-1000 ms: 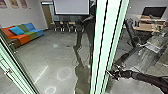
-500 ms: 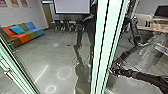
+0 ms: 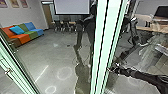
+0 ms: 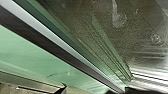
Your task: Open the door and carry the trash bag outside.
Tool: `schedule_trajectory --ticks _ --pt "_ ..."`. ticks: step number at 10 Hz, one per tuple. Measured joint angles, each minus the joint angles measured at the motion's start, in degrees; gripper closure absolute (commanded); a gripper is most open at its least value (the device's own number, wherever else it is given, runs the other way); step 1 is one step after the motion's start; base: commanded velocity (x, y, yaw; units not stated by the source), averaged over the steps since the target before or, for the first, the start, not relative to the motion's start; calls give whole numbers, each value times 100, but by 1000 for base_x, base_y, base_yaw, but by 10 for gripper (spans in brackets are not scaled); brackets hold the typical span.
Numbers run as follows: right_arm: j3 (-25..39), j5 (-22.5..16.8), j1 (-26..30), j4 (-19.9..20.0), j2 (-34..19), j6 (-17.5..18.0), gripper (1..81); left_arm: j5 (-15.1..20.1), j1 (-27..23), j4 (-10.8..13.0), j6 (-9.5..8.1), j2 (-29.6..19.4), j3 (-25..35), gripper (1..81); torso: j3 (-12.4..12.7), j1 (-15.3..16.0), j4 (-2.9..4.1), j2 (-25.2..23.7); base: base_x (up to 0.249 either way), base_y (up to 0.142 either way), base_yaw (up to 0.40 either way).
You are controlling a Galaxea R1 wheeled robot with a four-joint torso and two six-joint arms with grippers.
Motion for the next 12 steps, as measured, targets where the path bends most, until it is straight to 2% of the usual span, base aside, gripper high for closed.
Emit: schedule_trajectory --ticks 2,3,5,7,9,10,11,12 --pt "-542 2 104 -300 276 6 10 11 2 0 0 0 0 811 -2 -4 2 -2 0 0 0" --pt "-685 52 143 -345 322 129 10 9 2 0 0 0 0 811 -2 0 5 2 0 0 0" --pt "-691 260 256 -617 208 94 10 11 0 0 0 0 2 811 -6 7 9 9 0 0 0" --pt "-675 499 394 -645 5 140 10 11 -1 0 0 0 2 811 -9 11 11 13 0 0 0" --pt "-484 553 471 -608 -215 187 10 11 2 0 0 0 2 811 -9 18 13 15 0 0 0" --pt "-358 160 496 -606 -447 162 10 6 0 0 0 1 2 811 -9 20 15 15 0 0 0" --pt "-349 -295 286 -697 -1026 99 10 11 2 0 0 1 2 811 -11 22 15 17 0 0 0" --pt "-358 -516 137 -752 -1552 90 10 9 0 0 -2 4 2 811 0 24 9 19 0 0 0"
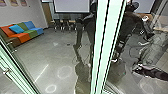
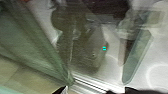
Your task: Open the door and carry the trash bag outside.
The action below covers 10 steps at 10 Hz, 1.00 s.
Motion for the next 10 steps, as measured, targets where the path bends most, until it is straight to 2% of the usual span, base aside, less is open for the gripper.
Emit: schedule_trajectory --ticks 1,3,5,7,10 --pt "73 -199 69 -24 -332 -93 10 15 2 0 0 2 0 811 61 0 -48 0 0 0 0" --pt "362 -185 196 -9 -88 -21 10 26 18 0 2 16 0 811 208 -4 -164 0 0 0 0" --pt "419 -195 205 16 -67 -11 10 50 71 0 2 20 0 811 409 0 -247 2 0 0 0" --pt "441 -472 334 63 -199 -21 10 67 110 0 2 57 0 811 695 -4 -330 0 0 0 0" --pt "664 -656 533 49 -323 -35 10 91 143 0 2 63 -2 811 1137 -9 -437 -2 0 0 0"
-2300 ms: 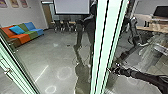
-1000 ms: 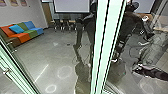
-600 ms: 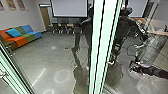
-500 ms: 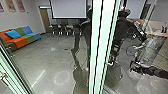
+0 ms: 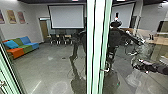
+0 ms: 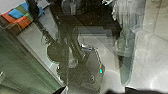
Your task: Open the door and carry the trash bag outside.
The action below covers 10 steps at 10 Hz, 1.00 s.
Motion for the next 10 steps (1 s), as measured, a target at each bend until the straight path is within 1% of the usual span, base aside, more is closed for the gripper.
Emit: schedule_trajectory --ticks 1,2,4,6,7,10 --pt "17 -13 41 -11 -46 -9 10 -2 17 0 0 2 0 811 120 -2 -6 -2 0 0 0" --pt "34 -11 72 -16 -94 -28 10 -2 35 0 0 2 0 811 157 -9 -6 -6 0 0 0" --pt "158 -15 74 -11 -199 -66 10 24 77 0 0 13 0 811 181 -13 -9 -6 0 0 0" --pt "185 -135 111 -2 -212 -184 10 22 74 0 0 13 0 811 183 -15 -11 -9 0 0 0" --pt "194 -174 118 -66 -212 -204 10 22 74 0 0 13 0 811 183 -15 -11 -9 0 0 0" --pt "213 -430 210 -449 -215 -204 10 22 67 0 0 16 0 811 186 -19 -13 -11 0 0 0"
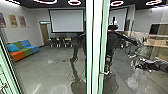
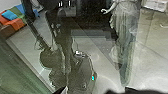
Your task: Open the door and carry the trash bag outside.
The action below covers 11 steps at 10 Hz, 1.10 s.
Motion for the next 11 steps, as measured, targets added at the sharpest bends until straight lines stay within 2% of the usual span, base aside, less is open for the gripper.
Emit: schedule_trajectory --ticks 4,7,9,11 --pt "-251 -204 133 -206 113 -122 10 0 0 -66 0 0 0 811 -17 -9 0 -6 0 0 0" --pt "-216 -339 433 -59 -2 -193 10 -17 -1 -83 -2 0 0 811 -365 -20 -2 -11 0 0 0" --pt "-207 -334 496 -99 -102 -193 10 -46 -21 -85 -2 -2 0 811 -610 -23 -4 -13 0 0 0" --pt "-210 -168 496 -236 -133 -116 10 -50 -67 -85 0 -2 0 811 -669 -15 -4 -9 0 0 0"
